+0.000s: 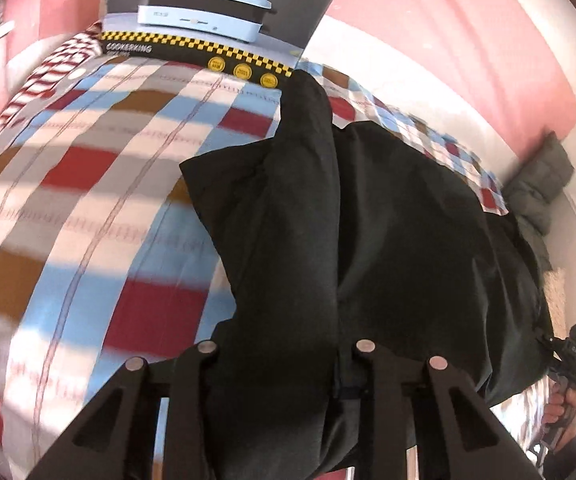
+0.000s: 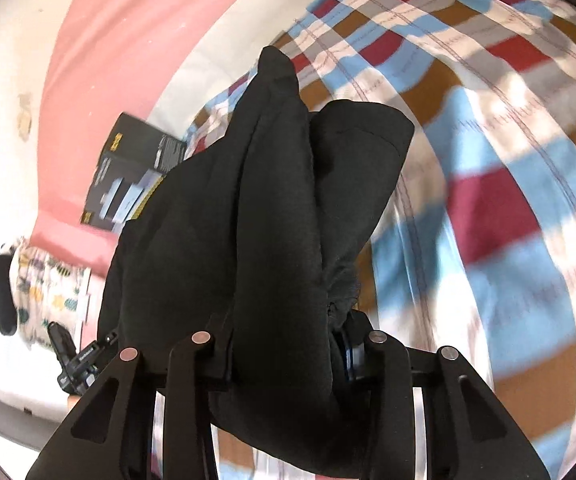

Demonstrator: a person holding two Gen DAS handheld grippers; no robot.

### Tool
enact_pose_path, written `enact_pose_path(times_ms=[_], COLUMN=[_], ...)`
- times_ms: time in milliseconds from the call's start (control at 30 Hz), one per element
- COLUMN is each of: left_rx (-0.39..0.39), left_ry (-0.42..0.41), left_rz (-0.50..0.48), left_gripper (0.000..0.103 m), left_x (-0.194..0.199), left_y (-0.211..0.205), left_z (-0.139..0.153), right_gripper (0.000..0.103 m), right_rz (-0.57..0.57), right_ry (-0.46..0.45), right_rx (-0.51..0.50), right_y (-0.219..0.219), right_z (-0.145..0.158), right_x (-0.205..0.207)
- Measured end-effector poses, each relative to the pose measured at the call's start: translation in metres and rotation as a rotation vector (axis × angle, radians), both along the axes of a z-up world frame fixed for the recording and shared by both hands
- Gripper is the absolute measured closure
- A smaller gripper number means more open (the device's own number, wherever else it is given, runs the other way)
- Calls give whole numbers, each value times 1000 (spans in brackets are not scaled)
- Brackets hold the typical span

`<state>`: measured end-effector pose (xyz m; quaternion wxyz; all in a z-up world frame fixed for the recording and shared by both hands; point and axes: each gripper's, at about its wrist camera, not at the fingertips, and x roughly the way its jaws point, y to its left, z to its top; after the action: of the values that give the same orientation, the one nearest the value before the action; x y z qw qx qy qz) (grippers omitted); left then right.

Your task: Fold large clothes

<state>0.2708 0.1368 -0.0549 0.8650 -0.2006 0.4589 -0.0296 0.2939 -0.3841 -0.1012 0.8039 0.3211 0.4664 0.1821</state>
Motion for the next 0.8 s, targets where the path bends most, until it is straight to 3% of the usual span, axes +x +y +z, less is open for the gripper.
enact_pose_path(times_ms=[333, 433, 567, 733, 800], left_rx=[-41, -46, -50, -34, -18], left_ry=[62, 76, 70, 85, 83], left_rz=[-25, -26, 16, 52, 54], left_gripper=[70, 68, 57, 55, 54], left_x=[-164, -179, -180, -185, -189], left_y=[-4, -5, -3, -5, -5], left_z=[-14, -26, -35, -23, -21], right_gripper=[64, 59, 38, 37, 37], right_rz=[10, 21, -29, -80, -125], right_ry=[104, 116, 108, 89, 37], right_rx=[12, -33, -127, -297, -426], right_y=[-16, -15, -10, 2, 11], right_z=[-20, -28, -33, -10, 7], right_x=[-153, -171, -164, -168, -177])
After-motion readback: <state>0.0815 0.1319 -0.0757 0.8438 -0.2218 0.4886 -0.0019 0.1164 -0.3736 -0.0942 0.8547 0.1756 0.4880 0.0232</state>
